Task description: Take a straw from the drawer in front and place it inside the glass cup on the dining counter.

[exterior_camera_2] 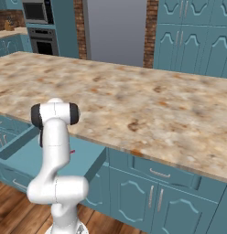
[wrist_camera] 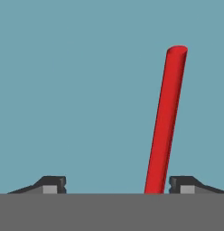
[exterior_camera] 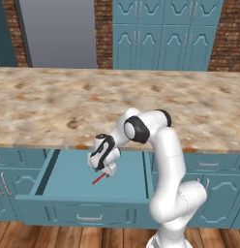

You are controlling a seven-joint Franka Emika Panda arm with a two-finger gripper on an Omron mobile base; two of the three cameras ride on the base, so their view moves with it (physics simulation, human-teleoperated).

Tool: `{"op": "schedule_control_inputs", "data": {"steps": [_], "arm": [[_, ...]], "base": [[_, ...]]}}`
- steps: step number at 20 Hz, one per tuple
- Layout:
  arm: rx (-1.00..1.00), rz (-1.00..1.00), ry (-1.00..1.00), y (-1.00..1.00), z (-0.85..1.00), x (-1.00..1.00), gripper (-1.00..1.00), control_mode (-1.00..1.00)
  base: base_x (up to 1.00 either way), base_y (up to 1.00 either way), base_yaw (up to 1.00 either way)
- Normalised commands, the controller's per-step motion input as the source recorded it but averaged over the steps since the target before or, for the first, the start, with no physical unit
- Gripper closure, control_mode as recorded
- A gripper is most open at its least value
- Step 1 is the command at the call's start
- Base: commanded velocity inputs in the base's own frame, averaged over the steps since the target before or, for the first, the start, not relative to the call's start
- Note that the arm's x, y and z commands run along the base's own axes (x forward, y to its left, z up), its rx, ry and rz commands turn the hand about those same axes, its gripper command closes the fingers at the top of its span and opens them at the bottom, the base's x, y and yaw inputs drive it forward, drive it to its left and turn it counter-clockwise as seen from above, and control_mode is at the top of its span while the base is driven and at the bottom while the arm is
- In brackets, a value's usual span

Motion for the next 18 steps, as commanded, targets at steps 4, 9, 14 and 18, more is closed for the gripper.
{"op": "schedule_control_inputs", "data": {"steps": [4, 9, 14, 18], "arm": [[0.0, 0.0, 0.0, -0.02, -0.19, -0.5, 1.0, -1.0], [0.0, 0.0, -0.01, -0.06, 0.0, -0.52, 1.0, -1.0], [0.02, 0.0, -0.05, -0.08, 0.48, -0.33, 1.0, -1.0], [0.07, 0.0, -0.01, -0.01, 1.0, -0.3, 1.0, -1.0]], "base": [[0.0, 0.0, 0.0], [0.0, 0.0, 0.0], [0.0, 0.0, 0.0], [0.0, 0.0, 0.0]]}}
